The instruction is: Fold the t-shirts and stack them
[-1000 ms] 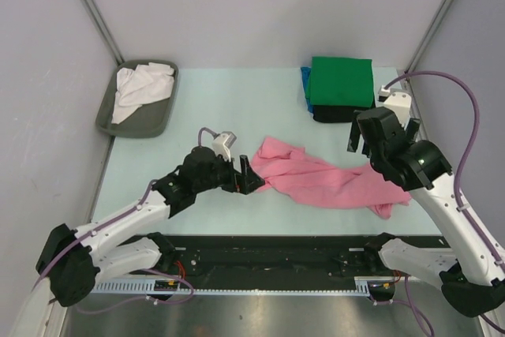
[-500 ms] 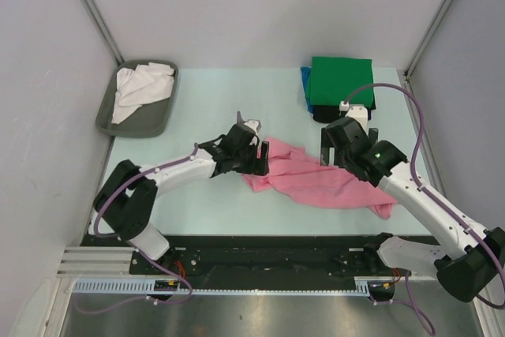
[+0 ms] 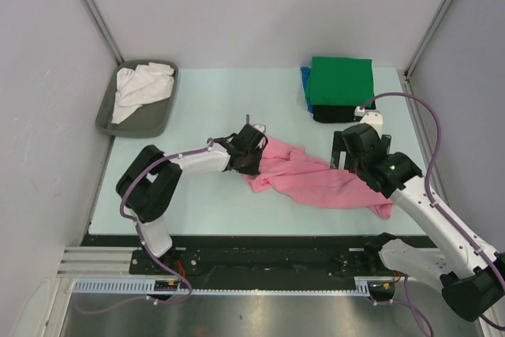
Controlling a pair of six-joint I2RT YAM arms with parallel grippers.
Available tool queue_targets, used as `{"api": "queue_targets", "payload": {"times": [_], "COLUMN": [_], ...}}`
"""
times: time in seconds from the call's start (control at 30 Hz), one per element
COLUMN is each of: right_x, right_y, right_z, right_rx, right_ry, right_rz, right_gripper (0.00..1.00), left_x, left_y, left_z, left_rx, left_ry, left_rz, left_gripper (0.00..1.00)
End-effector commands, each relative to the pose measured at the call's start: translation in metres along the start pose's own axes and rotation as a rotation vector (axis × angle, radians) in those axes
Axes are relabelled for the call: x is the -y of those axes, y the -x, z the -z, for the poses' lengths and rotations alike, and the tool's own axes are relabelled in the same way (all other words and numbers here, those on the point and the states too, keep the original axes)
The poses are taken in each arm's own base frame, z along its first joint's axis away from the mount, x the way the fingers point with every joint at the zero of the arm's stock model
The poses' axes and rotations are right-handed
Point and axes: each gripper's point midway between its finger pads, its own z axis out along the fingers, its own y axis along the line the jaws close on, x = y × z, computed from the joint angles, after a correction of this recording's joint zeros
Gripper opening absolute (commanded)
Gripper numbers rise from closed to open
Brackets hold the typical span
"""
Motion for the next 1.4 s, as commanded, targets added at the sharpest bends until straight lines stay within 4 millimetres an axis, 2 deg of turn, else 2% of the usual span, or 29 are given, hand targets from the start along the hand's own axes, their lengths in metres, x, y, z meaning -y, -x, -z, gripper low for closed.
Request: {"api": "queue_targets", "payload": {"times": [0.0, 0.03, 0.07, 0.17, 0.2, 0.33, 0.37, 0.4, 0.47, 0.5, 0.53, 0.6, 0.73, 0.87, 0.97, 1.0, 1.07, 1.1, 1.17, 1.23, 1.37], "right_x": [0.002, 0.003, 0.003, 0.002, 0.001, 0.000, -0.002, -0.004, -0.007, -0.009, -0.009, -0.011, -0.010, -0.012, -0.013, -0.013, -0.014, -0.015, -0.015, -0.014, -0.014], "right_y": [0.008, 0.008, 0.008, 0.008, 0.009, 0.008, 0.009, 0.008, 0.008, 0.007, 0.007, 0.007, 0.003, -0.002, -0.005, -0.006, -0.008, -0.008, -0.010, -0.009, -0.007], "right_z": [0.009, 0.010, 0.010, 0.013, 0.013, 0.014, 0.014, 0.013, 0.011, 0.009, 0.009, 0.009, 0.007, 0.003, 0.000, -0.001, -0.002, -0.002, -0.004, -0.004, -0.003], "right_rx": [0.050, 0.053, 0.052, 0.054, 0.057, 0.058, 0.056, 0.051, 0.046, 0.038, 0.039, 0.037, 0.031, 0.017, 0.011, 0.013, 0.009, 0.009, 0.004, 0.010, 0.017], "right_ry": [0.033, 0.032, 0.036, 0.050, 0.056, 0.065, 0.069, 0.077, 0.085, 0.088, 0.090, 0.097, 0.092, 0.097, 0.096, 0.096, 0.100, 0.102, 0.101, 0.096, 0.099], "right_rz": [-0.029, -0.033, -0.034, -0.040, -0.046, -0.046, -0.048, -0.047, -0.047, -0.046, -0.049, -0.049, -0.040, -0.035, -0.035, -0.035, -0.035, -0.037, -0.031, -0.031, -0.032], "right_gripper": [1.00, 1.00, 1.00, 1.00, 1.00, 1.00, 1.00, 1.00, 1.00, 1.00, 0.99, 1.00, 1.00, 1.00, 1.00, 1.00, 1.00, 1.00, 1.00, 1.00, 1.00], "left_x": [0.014, 0.011, 0.013, -0.003, -0.007, -0.034, -0.034, -0.034, -0.029, -0.027, -0.025, -0.017, -0.003, 0.013, 0.023, 0.022, 0.024, 0.022, 0.024, 0.022, 0.024], "left_y": [0.063, 0.075, 0.094, 0.111, 0.114, 0.115, 0.108, 0.105, 0.096, 0.094, 0.092, 0.096, 0.107, 0.121, 0.135, 0.133, 0.143, 0.138, 0.148, 0.145, 0.151], "left_z": [0.059, 0.075, 0.104, 0.144, 0.166, 0.198, 0.193, 0.190, 0.168, 0.159, 0.149, 0.137, 0.112, 0.075, 0.063, 0.049, 0.039, 0.022, 0.014, -0.004, -0.020], "left_rx": [0.180, 0.223, 0.297, 0.368, 0.408, 0.480, 0.453, 0.435, 0.378, 0.365, 0.353, 0.362, 0.345, 0.316, 0.326, 0.306, 0.306, 0.272, 0.274, 0.245, 0.232], "left_ry": [-0.068, -0.068, -0.091, -0.071, -0.080, -0.036, -0.046, -0.046, -0.075, -0.091, -0.098, -0.137, -0.200, -0.255, -0.297, -0.290, -0.286, -0.274, -0.266, -0.254, -0.249], "left_rz": [0.015, 0.030, 0.037, 0.066, 0.077, 0.114, 0.098, 0.097, 0.091, 0.092, 0.088, 0.079, 0.055, 0.036, 0.024, 0.025, 0.021, 0.019, 0.018, 0.027, 0.031], "left_gripper": [0.00, 0.00, 0.00, 0.00, 0.00, 0.00, 0.00, 0.11, 0.42, 0.64, 0.74, 1.00, 1.00, 1.00, 1.00, 1.00, 1.00, 1.00, 0.99, 0.98, 0.97]}}
